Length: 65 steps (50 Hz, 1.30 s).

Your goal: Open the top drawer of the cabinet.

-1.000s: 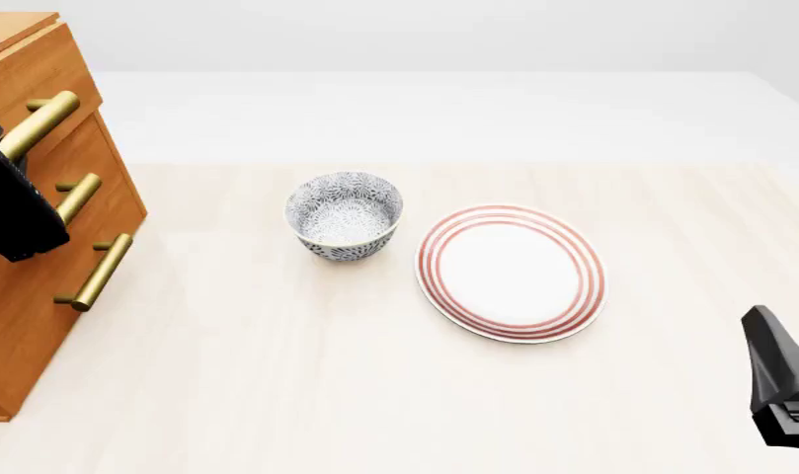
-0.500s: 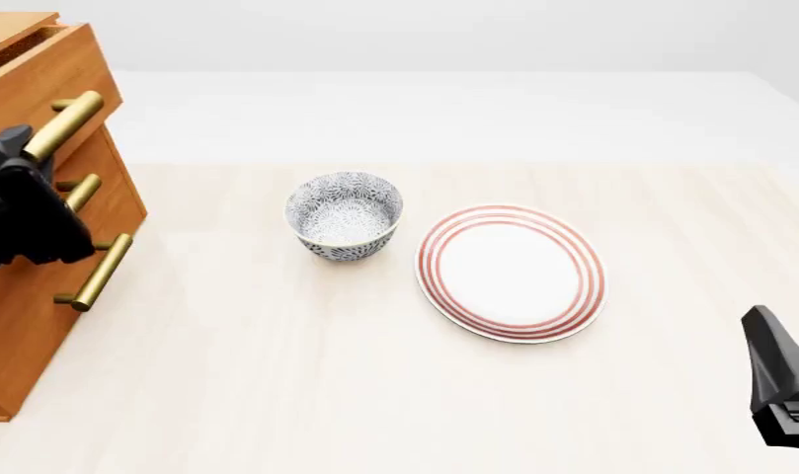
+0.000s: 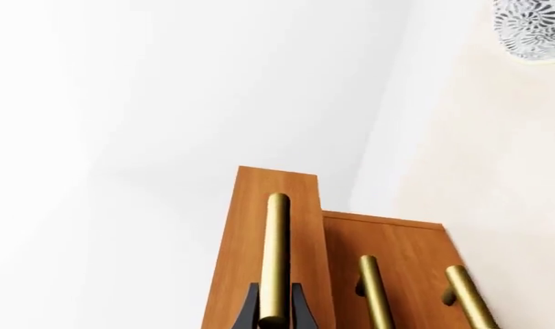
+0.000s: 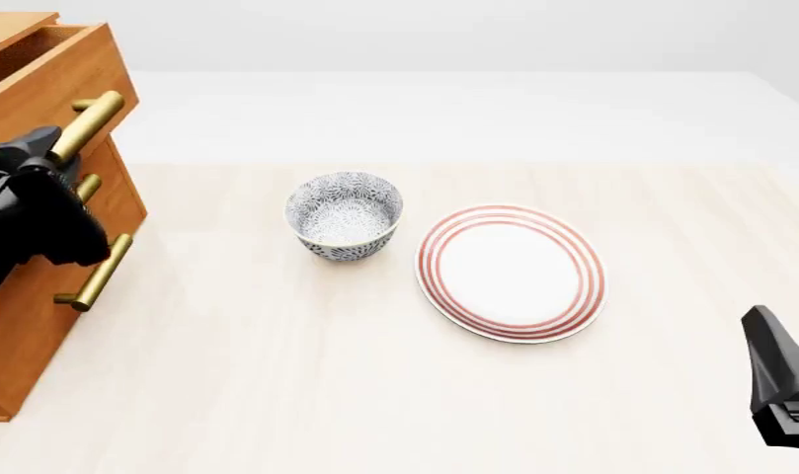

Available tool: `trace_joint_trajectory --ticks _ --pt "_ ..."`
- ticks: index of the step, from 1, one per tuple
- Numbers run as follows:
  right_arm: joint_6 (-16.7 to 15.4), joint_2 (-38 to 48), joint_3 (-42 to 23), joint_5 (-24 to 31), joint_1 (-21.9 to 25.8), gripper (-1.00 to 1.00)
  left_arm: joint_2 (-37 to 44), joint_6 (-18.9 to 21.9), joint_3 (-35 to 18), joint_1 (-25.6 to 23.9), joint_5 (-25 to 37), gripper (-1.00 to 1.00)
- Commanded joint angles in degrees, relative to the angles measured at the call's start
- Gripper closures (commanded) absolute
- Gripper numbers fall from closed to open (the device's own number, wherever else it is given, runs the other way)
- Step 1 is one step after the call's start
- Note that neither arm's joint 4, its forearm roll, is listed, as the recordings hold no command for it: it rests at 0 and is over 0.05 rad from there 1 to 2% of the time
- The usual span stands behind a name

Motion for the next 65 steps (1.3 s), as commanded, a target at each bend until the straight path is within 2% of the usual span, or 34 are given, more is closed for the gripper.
trace_joint_trajectory --ticks 1,33,38,65 --pt "0.00 0.00 0.00 0.00 0.00 -1.00 -3.06 0.00 3.02 -4.60 4.77 1.00" --pt "0.01 0.00 0.00 0.00 -0.01 -1.00 -10.56 -0.07 3.02 -10.62 9.82 1.00" --pt "0.02 0.00 0.00 0.00 0.00 -1.00 -10.23 0.80 4.44 -11.92 8.28 1.00" --pt "0.00 0.00 0.00 0.00 0.00 -1.00 -12.63 -1.08 2.65 -15.71 11.47 1.00"
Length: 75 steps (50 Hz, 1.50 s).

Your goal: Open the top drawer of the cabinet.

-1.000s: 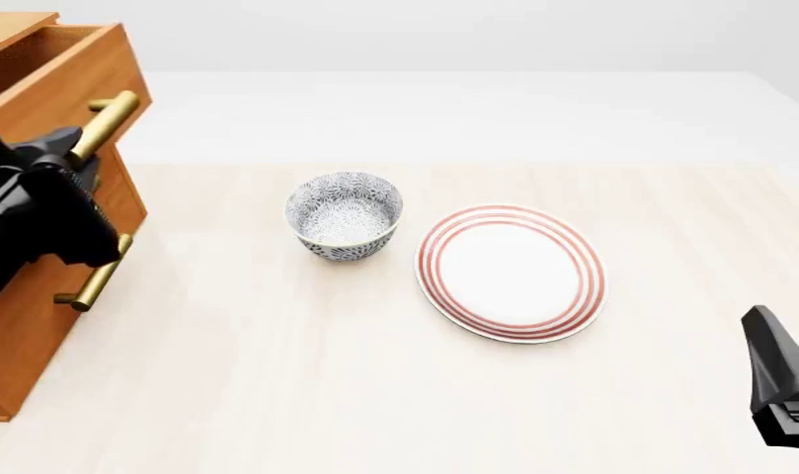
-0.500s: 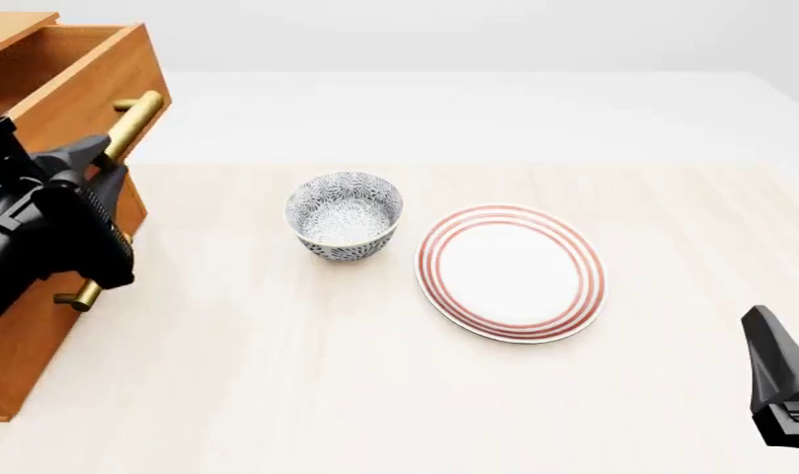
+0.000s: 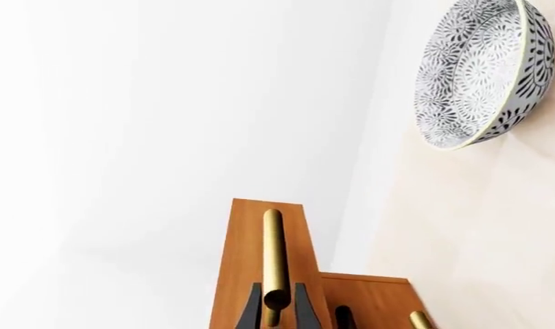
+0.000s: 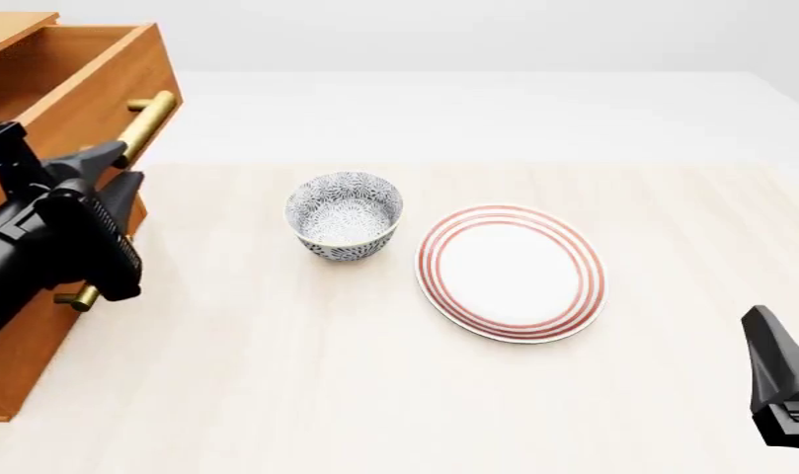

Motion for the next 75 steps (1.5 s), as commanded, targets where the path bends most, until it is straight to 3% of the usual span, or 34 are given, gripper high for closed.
trace_joint_trajectory --ticks 1,23,29,33,40,45,50,52,60,61,63,75 --pt "-0.02 0.00 0.00 0.00 0.00 -1.00 -2.95 -0.16 0.71 -3.33 1.36 -1.00" --pt "0.01 0.00 0.00 0.00 0.00 -1.00 -8.62 -1.39 1.51 -7.20 5.83 -1.00" --pt "-0.01 0.00 0.00 0.00 0.00 -1.00 -10.59 -4.84 -0.41 -8.24 9.52 -1.00" --pt "0.00 0.00 0.00 0.00 0.00 -1.00 -13.07 -11.12 -4.19 -7.79 15.06 -1.00" --pt "0.01 0.00 0.00 0.00 -0.01 -1.00 -14.96 -14.23 -4.16 -6.38 16.08 -1.00" --pt "0.00 0.00 0.00 0.00 0.00 -1.00 -15.66 -19.42 -5.88 -5.43 17.72 -1.00" --pt "0.01 0.00 0.00 0.00 0.01 -1.00 -15.89 -21.37 -6.17 -4.85 17.75 -1.00" --pt "0.00 0.00 0.00 0.00 0.00 -1.00 -17.10 -24.33 -7.27 -4.16 19.31 -1.00" --pt "-0.01 0.00 0.00 0.00 0.01 -1.00 -17.52 -26.87 -7.84 -3.64 19.67 -1.00" --pt "0.00 0.00 0.00 0.00 0.00 -1.00 -18.18 -30.29 -8.81 -2.87 20.63 -1.00" --pt "0.00 0.00 0.00 0.00 0.01 -1.00 -18.76 -31.80 -9.10 -2.75 20.98 -1.00" --pt "0.00 0.00 0.00 0.00 0.00 -1.00 -20.83 -36.96 -8.63 -0.42 21.16 -1.00"
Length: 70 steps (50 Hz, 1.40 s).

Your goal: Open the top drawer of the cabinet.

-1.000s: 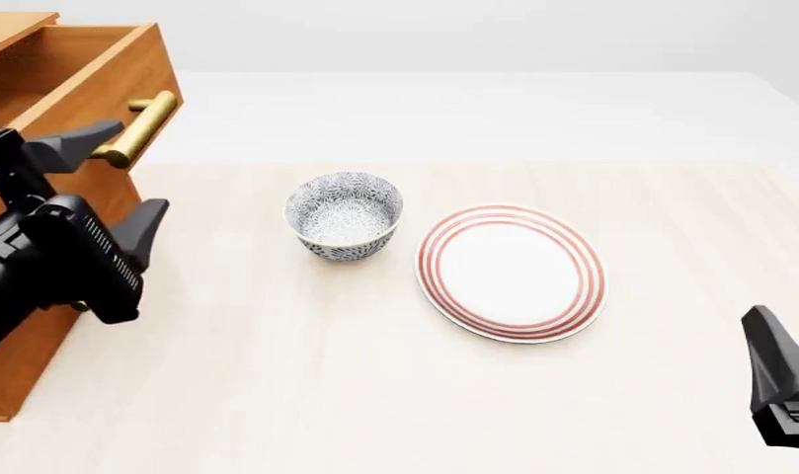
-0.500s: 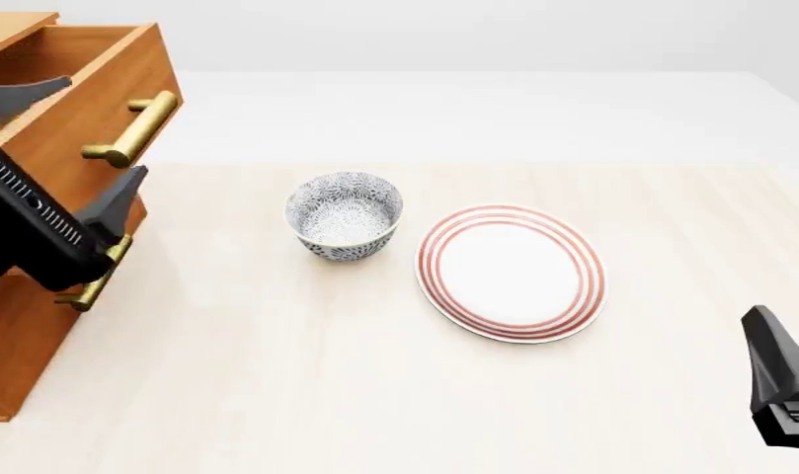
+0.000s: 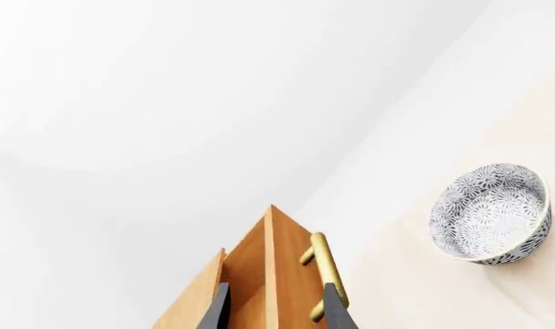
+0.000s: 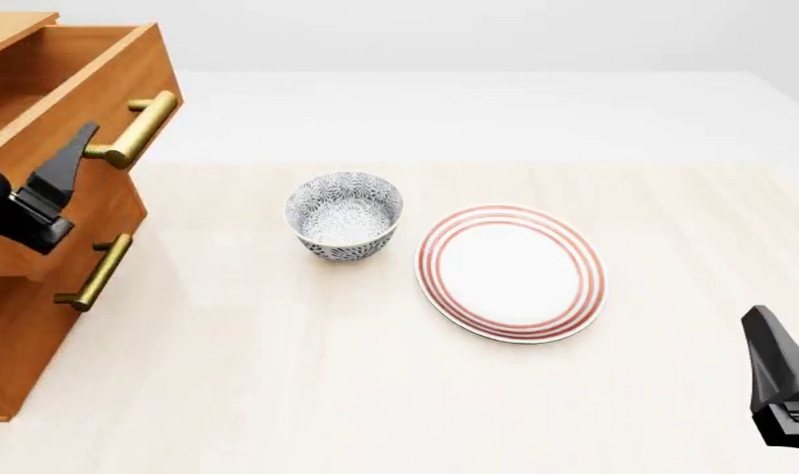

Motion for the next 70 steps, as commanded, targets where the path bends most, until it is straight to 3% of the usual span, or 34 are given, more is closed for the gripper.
trace_joint_trajectory --ticks 1,17,32,34,44,53,55,65,68,70 --pt "0.00 0.00 0.00 0.00 0.00 -1.00 -1.78 -5.76 -0.48 1.84 0.83 -1.00" --pt "0.01 0.00 0.00 0.00 0.00 -1.00 -1.32 -12.02 -2.27 3.45 2.61 -1.00" --pt "0.00 0.00 0.00 0.00 0.00 -1.00 -1.90 -20.30 -10.17 7.40 13.69 -1.00" --pt "0.00 0.00 0.00 0.00 -0.01 -1.00 -0.03 -21.03 -11.12 5.09 13.70 -1.00" --pt "0.01 0.00 0.00 0.00 -0.01 -1.00 2.55 -26.25 -17.26 7.25 21.90 -1.00" --pt "0.01 0.00 0.00 0.00 0.00 -1.00 3.06 -27.06 -19.26 7.46 24.55 -1.00" --pt "0.01 0.00 0.00 0.00 -0.01 -1.00 5.47 -29.77 -20.68 6.58 25.86 -1.00" --pt "0.01 0.00 0.00 0.00 0.00 -1.00 5.42 -31.91 -22.24 7.02 28.91 -1.00" --pt "0.00 0.00 0.00 0.00 0.01 -1.00 4.62 -33.88 -22.79 9.81 31.71 -1.00" --pt "0.00 0.00 0.00 0.00 0.00 -1.00 5.14 -34.91 -23.59 7.88 31.70 -1.00"
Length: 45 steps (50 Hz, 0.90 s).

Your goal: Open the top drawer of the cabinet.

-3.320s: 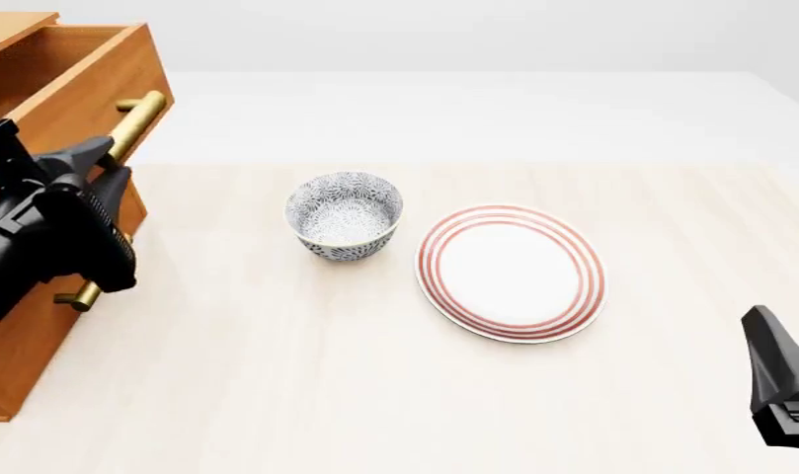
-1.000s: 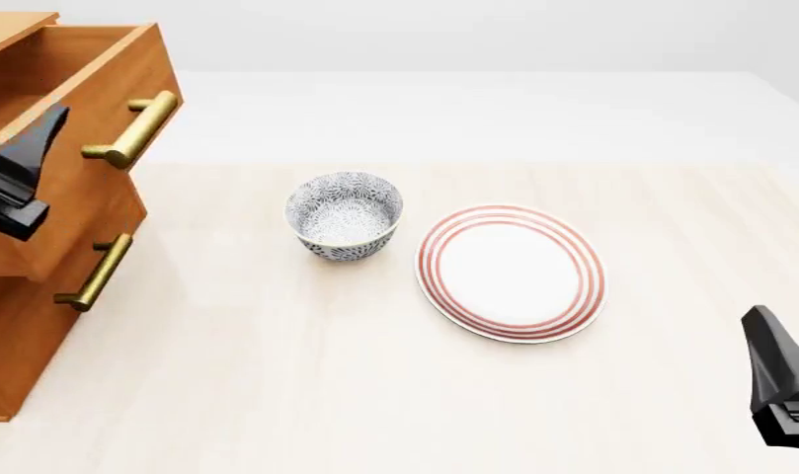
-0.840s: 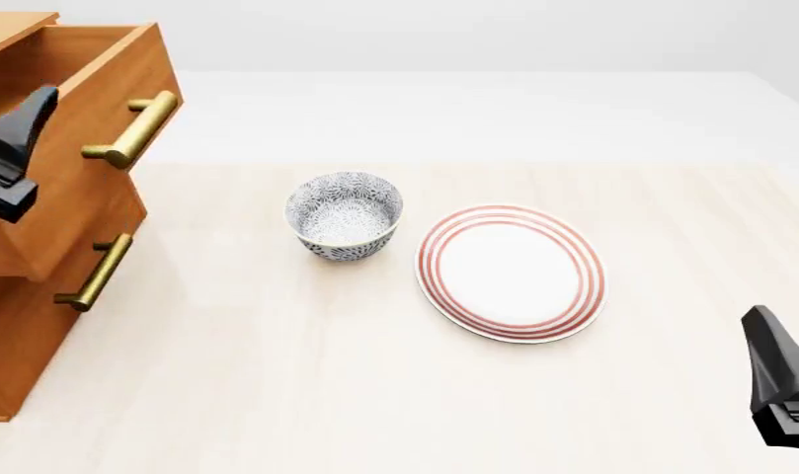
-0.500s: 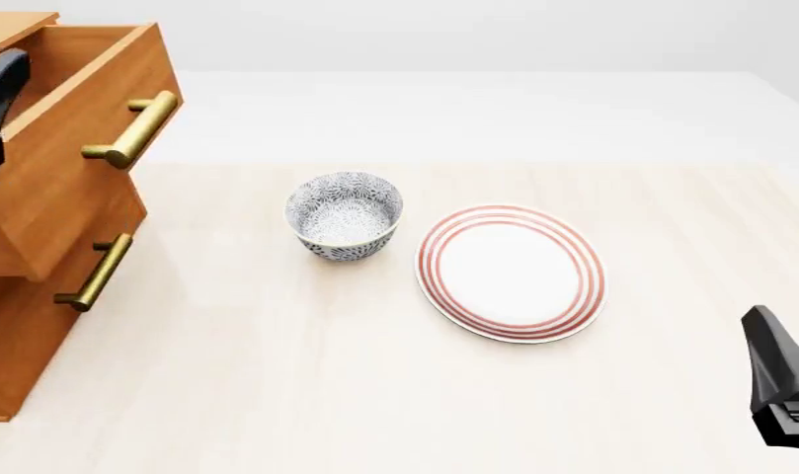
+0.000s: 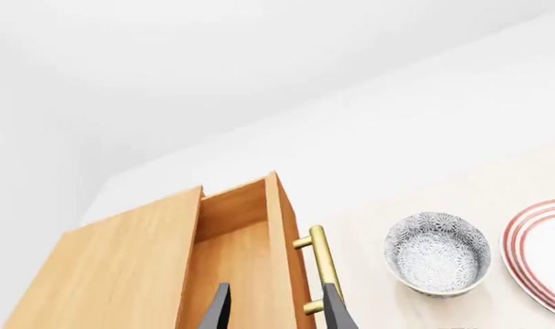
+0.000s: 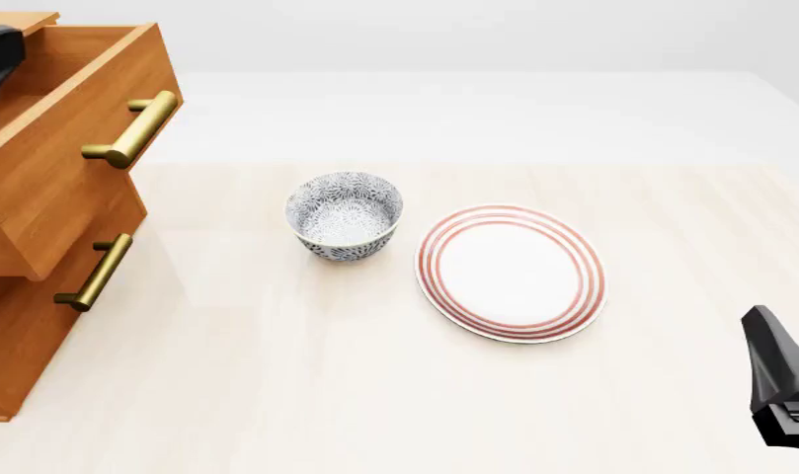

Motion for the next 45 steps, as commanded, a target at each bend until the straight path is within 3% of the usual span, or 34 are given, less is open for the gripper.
trace_joint_trajectory --ticks 1,5,31,45 --pt "0.00 0.00 0.00 0.00 0.00 -1.00 0.46 -4.88 -3.07 0.91 5.32 -1.00" --pt "-0.01 0.00 0.00 0.00 0.01 -1.00 -0.19 -5.02 -3.55 2.31 6.77 -1.00" --pt "-0.01 -0.01 0.00 -0.01 0.00 -1.00 6.17 -15.09 -8.00 -0.26 13.03 -1.00" --pt "-0.01 0.00 0.00 0.00 -0.02 -1.00 8.98 -17.05 -11.02 -0.67 16.84 -1.00"
